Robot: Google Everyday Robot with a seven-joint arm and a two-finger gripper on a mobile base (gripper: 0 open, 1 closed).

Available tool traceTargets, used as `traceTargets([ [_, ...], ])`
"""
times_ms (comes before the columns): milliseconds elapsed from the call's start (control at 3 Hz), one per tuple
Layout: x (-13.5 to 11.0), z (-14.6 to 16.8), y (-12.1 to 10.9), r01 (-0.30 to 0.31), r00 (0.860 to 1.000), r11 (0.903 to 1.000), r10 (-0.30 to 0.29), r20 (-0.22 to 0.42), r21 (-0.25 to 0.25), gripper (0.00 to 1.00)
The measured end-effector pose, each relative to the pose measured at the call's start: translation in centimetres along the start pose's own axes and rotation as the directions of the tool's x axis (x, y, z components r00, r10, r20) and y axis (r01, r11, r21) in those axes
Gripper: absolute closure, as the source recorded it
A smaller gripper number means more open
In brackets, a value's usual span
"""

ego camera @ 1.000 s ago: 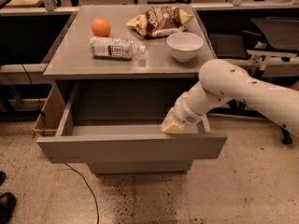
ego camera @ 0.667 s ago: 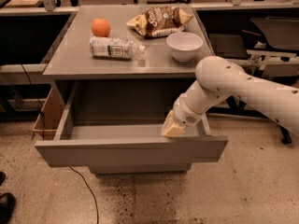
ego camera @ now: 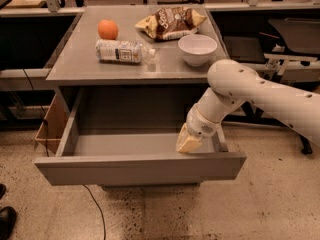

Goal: Open top drawer

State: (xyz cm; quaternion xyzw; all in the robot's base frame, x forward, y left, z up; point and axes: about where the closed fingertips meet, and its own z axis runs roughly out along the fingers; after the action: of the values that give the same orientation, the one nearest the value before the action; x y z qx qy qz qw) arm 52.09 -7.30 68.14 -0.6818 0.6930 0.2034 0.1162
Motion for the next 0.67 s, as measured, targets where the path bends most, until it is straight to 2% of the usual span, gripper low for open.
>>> traceTargets([
  [667, 2.4, -0.7, 4.1, -0.023, 0.999, 0.9959, 0.019, -0.051, -0.087, 1.0],
])
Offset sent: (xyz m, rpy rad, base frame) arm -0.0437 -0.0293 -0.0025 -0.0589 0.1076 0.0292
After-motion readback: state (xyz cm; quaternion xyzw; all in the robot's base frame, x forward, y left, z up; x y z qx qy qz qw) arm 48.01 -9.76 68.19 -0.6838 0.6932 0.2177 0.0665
